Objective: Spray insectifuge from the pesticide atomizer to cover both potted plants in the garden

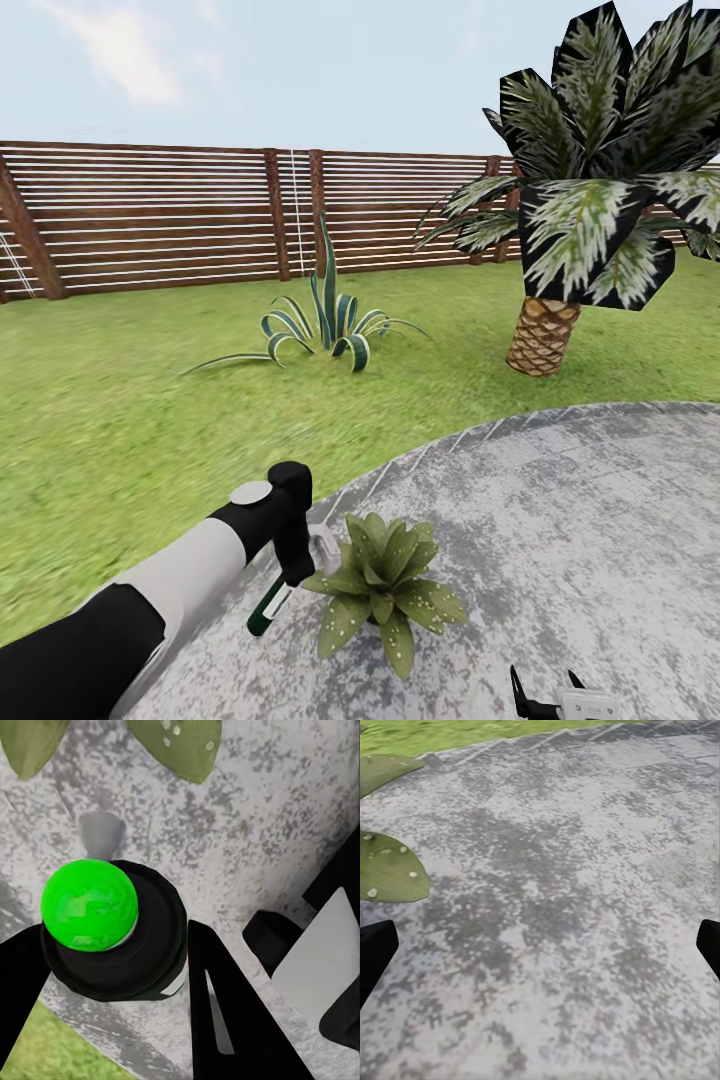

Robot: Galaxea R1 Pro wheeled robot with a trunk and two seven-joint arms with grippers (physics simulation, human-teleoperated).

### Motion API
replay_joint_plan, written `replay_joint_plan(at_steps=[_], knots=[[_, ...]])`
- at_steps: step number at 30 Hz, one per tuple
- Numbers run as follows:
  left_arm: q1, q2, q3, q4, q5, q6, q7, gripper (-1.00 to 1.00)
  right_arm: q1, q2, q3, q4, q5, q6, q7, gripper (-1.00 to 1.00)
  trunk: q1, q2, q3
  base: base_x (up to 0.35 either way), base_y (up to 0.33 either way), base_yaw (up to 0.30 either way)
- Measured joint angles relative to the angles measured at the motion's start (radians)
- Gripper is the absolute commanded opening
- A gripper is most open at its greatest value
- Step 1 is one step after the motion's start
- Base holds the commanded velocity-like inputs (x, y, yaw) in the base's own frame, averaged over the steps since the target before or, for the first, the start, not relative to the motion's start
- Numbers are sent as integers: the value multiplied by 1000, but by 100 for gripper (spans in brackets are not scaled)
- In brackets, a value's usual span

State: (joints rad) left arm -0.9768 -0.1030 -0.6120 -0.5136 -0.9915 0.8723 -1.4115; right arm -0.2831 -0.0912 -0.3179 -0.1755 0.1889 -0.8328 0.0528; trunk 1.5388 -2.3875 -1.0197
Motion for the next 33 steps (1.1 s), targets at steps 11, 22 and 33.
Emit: replay_joint_plan(at_steps=[11, 22, 33], knots=[[11, 49, -2, 15, -2, -5, 0, -100, 0, -1, 1, 0, 0, 0, 0, 100, 0, 0, 0, 0, 0, 0], [-6, 69, -2, 2, -2, -3, -2, -100, 0, -1, 1, 0, 0, 0, 0, 100, 0, 0, 0, 4, 0, 0], [-6, 67, -3, 3, -2, 4, -3, -100, 0, -1, 0, -2, -2, 0, -4, 100, 0, 0, 0, 141, 85, -44]])
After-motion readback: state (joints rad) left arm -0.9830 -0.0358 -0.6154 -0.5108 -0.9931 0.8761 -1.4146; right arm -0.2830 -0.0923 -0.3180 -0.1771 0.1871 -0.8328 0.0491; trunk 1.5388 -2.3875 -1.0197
